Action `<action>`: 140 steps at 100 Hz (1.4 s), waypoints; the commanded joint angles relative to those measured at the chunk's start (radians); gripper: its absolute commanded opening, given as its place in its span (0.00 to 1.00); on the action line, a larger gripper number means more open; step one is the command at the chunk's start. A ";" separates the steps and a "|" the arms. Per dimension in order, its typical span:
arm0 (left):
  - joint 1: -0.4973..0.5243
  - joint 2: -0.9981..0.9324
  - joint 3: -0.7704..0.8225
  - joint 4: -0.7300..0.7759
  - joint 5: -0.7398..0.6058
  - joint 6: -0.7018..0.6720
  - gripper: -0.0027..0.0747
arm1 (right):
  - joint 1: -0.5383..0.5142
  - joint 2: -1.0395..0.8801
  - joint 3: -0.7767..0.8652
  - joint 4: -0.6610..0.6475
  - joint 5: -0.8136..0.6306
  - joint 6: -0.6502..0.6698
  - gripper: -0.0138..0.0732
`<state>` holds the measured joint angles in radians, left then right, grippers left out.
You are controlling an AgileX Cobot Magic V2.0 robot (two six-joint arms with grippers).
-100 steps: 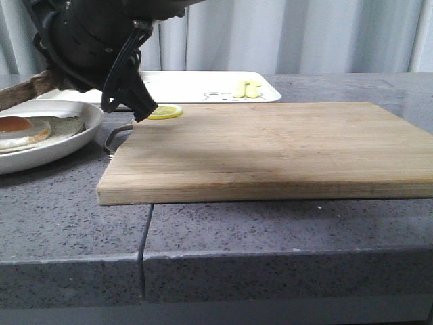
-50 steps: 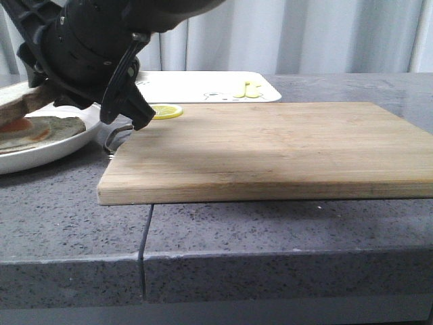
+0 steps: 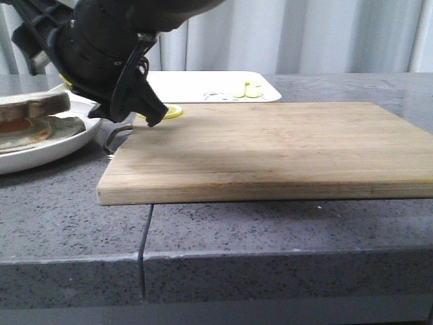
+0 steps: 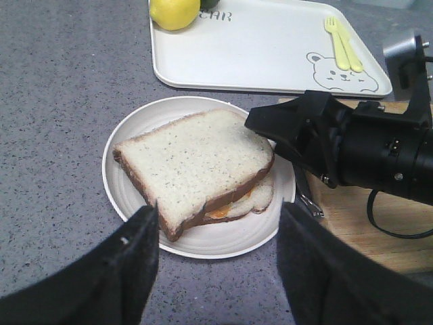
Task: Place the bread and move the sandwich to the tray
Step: 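Lower the bread onto the fried egg and open the right gripper, then withdraw the right gripper away from the plate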
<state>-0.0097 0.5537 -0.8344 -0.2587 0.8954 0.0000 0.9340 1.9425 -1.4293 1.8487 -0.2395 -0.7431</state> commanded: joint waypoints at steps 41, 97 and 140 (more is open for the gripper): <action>0.003 0.013 -0.031 -0.022 -0.070 0.000 0.51 | -0.097 -0.287 -0.025 -0.344 -0.014 -0.047 0.77; 0.003 0.013 -0.031 -0.022 -0.070 0.000 0.51 | -0.465 -0.764 0.367 -0.840 0.064 -0.042 0.77; 0.003 0.013 -0.031 -0.022 -0.070 0.000 0.51 | -0.737 -1.210 0.780 -1.333 0.072 0.288 0.77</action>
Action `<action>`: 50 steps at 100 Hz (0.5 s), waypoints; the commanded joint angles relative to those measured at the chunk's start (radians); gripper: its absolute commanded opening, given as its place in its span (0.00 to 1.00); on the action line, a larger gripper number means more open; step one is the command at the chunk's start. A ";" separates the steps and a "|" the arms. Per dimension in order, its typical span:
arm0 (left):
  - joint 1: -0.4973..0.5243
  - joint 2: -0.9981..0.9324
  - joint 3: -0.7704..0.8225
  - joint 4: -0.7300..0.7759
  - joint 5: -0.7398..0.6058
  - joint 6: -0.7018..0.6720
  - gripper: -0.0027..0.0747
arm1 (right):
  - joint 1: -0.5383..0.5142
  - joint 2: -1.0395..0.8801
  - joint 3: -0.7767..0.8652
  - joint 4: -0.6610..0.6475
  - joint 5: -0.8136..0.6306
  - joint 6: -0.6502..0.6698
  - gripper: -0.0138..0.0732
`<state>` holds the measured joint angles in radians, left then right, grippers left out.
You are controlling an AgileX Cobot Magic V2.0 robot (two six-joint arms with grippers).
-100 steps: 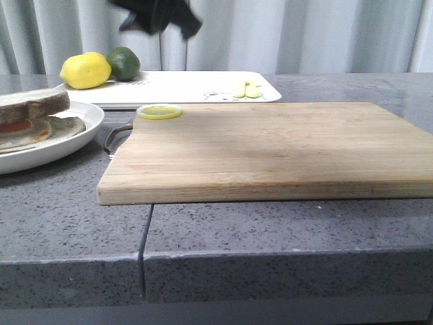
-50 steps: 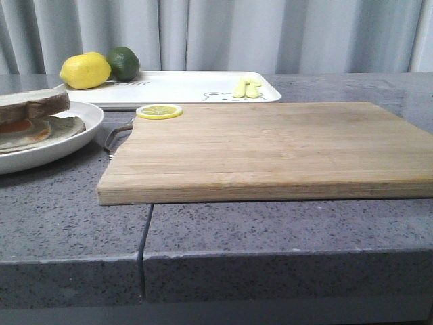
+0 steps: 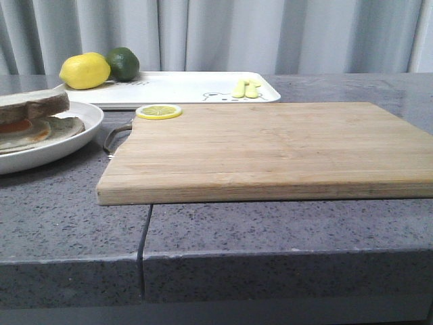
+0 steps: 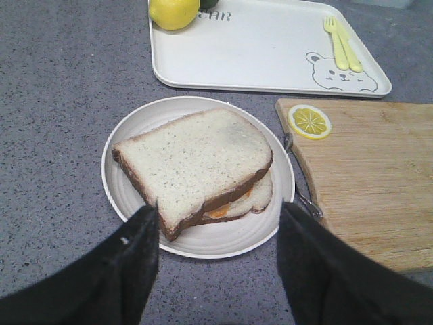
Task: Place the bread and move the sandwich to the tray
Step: 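Withdraw the right gripper away from the plate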
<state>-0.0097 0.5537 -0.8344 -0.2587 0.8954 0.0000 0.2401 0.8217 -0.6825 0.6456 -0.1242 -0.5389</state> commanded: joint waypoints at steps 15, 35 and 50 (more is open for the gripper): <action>0.003 0.013 -0.031 -0.022 -0.070 0.000 0.51 | -0.099 -0.216 0.125 -0.290 -0.009 0.173 0.77; 0.003 0.013 -0.031 -0.022 -0.070 0.000 0.51 | -0.155 -0.322 0.200 -0.341 0.105 0.187 0.77; 0.003 0.013 -0.031 -0.022 -0.070 0.000 0.51 | -0.169 -0.353 0.234 -0.328 0.156 0.187 0.77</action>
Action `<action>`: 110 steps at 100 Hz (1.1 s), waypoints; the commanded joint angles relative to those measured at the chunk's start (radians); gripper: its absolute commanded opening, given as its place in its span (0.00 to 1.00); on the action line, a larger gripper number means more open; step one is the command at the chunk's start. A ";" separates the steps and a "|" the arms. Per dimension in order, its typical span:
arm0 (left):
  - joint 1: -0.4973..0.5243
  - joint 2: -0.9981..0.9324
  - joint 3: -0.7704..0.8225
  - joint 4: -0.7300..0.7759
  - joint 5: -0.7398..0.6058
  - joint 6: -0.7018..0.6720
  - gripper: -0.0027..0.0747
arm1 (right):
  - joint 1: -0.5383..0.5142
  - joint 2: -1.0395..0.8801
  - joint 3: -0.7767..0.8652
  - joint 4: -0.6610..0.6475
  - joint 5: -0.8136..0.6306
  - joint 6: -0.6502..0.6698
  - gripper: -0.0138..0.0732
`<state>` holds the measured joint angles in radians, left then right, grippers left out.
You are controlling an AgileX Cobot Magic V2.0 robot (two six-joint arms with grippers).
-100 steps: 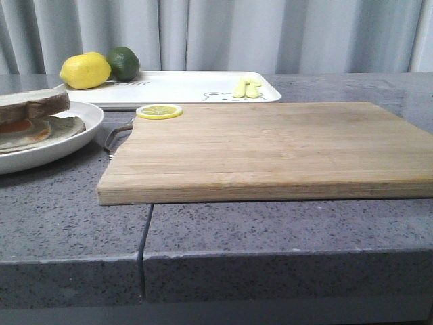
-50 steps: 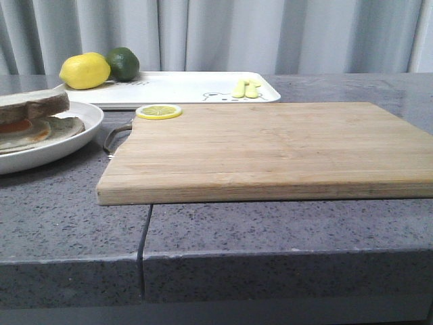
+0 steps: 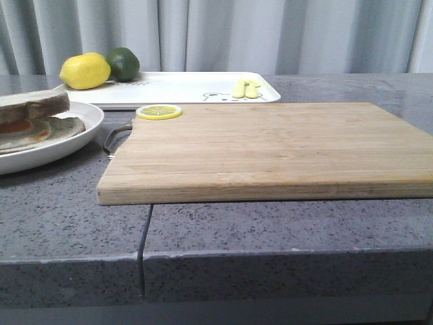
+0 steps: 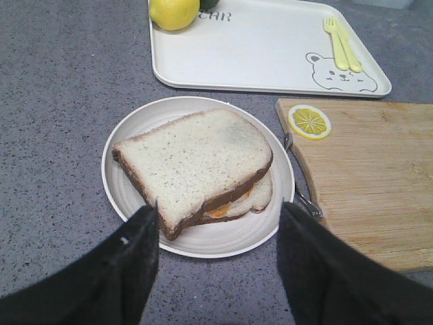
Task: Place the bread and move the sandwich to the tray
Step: 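Withdraw the right gripper away from the plate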
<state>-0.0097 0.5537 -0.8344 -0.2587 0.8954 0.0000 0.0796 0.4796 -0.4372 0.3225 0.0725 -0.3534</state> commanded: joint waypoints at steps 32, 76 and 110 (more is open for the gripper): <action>0.003 0.013 -0.031 -0.022 -0.070 0.000 0.51 | -0.008 -0.013 -0.008 0.001 -0.048 0.001 0.77; 0.003 0.013 -0.031 -0.022 -0.070 0.000 0.51 | -0.008 -0.013 -0.008 0.001 -0.048 0.001 0.77; 0.003 0.013 -0.031 -0.022 -0.074 0.000 0.51 | -0.008 -0.013 -0.008 0.001 -0.048 0.001 0.77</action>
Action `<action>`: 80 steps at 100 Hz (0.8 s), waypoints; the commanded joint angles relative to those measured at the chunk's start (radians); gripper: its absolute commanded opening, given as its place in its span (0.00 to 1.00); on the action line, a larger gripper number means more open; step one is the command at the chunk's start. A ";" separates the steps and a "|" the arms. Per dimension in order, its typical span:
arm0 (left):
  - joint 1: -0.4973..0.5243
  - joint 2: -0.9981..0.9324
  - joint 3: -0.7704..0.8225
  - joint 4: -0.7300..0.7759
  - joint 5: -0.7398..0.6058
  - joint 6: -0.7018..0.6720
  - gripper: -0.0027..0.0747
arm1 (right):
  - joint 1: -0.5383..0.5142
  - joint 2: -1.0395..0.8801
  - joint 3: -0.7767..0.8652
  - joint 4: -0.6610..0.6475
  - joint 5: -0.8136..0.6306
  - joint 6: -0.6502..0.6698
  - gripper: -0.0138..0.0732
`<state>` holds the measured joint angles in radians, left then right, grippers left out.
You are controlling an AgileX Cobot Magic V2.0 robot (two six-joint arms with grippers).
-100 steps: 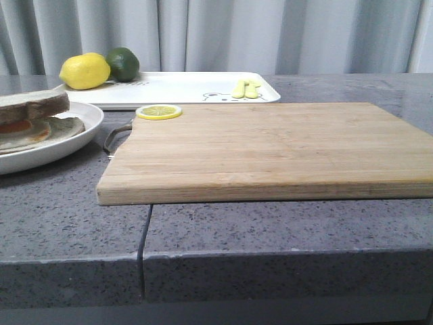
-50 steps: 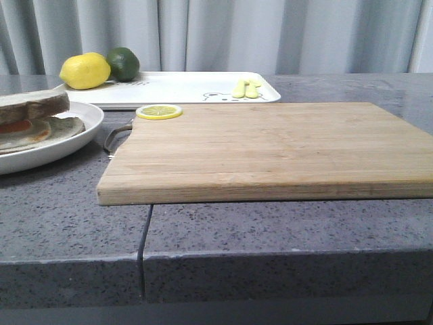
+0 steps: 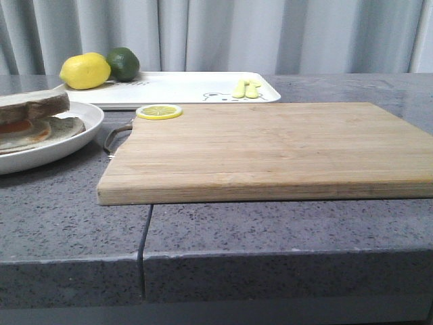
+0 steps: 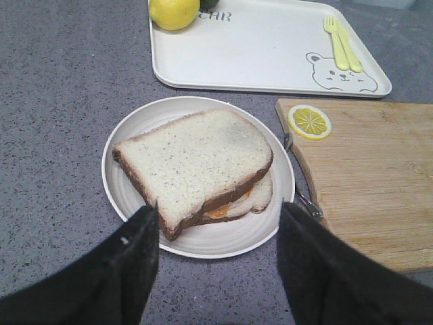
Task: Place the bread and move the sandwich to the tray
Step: 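Withdraw the right gripper away from the plate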
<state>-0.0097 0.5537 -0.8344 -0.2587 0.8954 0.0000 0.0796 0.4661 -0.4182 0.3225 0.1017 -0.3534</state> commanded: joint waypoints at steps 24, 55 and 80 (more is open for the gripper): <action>0.003 0.013 -0.031 -0.022 -0.122 -0.013 0.51 | -0.008 0.000 -0.027 0.001 -0.077 0.001 0.77; 0.003 0.108 -0.031 0.042 -0.130 -0.149 0.51 | -0.008 0.000 -0.027 0.001 -0.077 0.001 0.77; 0.003 0.235 -0.031 0.085 -0.138 -0.151 0.51 | -0.008 0.000 -0.027 0.001 -0.077 0.001 0.77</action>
<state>-0.0097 0.7512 -0.8344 -0.1841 0.8373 -0.1404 0.0796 0.4661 -0.4182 0.3225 0.1017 -0.3534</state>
